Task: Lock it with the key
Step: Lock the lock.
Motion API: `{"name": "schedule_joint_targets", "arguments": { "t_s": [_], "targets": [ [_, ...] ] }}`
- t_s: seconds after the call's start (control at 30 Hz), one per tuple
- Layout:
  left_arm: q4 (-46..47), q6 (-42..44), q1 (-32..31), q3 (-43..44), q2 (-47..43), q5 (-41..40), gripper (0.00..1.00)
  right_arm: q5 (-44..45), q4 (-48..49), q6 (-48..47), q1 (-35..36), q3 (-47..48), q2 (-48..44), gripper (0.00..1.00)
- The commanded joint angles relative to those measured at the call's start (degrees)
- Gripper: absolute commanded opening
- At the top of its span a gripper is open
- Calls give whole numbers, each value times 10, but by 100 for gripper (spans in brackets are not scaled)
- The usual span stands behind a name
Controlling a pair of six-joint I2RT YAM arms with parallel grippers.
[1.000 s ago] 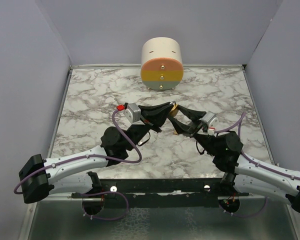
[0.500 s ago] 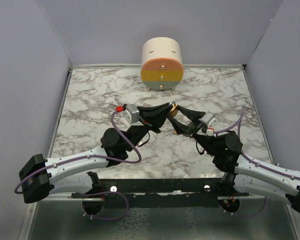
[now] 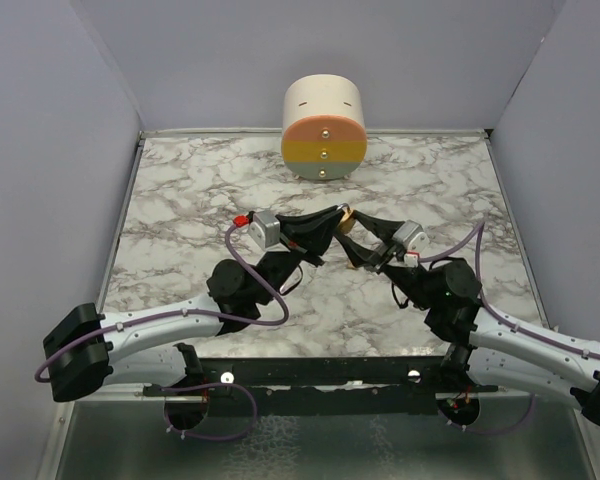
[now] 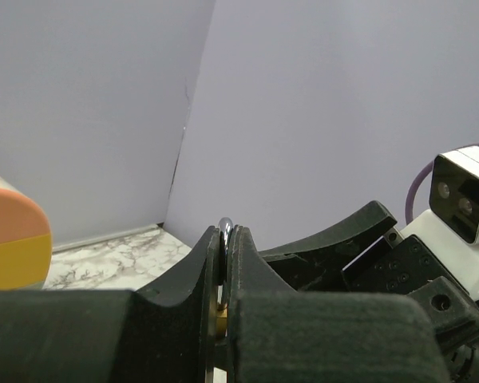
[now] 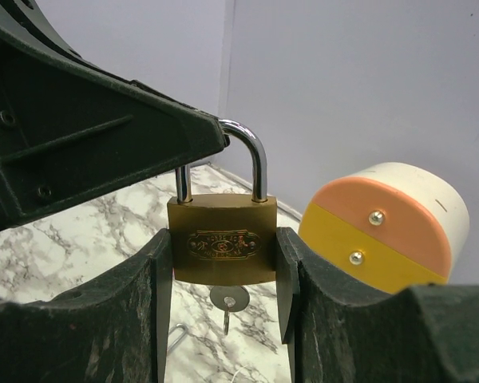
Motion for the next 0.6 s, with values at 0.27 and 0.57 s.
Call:
{"name": "schedule_joint_targets", "arguments": {
  "t_s": [0.27, 0.57],
  "targets": [
    [-366, -40, -53, -62, 118, 53, 0, -116, 146, -38, 12, 164, -13, 1],
    [-392, -48, -66, -59, 152, 68, 0, -126, 142, -42, 13, 176, -5, 1]
  ]
}}
